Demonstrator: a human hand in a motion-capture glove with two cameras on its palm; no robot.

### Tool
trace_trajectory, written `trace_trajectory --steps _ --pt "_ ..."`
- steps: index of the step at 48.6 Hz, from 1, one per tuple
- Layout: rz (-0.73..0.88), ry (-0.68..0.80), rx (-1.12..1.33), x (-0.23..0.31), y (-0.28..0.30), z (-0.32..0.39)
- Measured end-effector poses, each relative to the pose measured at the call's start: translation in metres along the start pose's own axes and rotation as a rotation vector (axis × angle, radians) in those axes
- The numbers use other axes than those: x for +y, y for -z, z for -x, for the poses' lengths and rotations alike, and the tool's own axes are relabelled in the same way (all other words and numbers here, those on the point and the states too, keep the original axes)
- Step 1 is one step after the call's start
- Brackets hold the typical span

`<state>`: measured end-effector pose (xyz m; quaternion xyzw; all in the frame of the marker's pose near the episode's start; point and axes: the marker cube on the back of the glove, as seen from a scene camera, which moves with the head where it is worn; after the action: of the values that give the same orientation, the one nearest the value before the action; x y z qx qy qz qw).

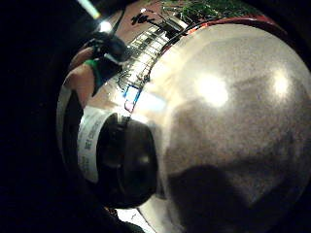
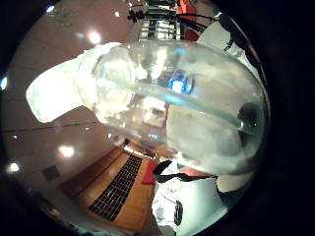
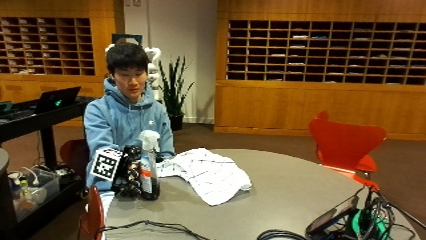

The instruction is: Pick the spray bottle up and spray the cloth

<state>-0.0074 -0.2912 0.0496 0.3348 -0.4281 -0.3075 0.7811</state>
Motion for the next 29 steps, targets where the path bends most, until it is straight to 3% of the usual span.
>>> trace_trajectory --steps 29 --pt "0.009 -0.016 0.022 -0.0058 -0.0006 -0.0029"
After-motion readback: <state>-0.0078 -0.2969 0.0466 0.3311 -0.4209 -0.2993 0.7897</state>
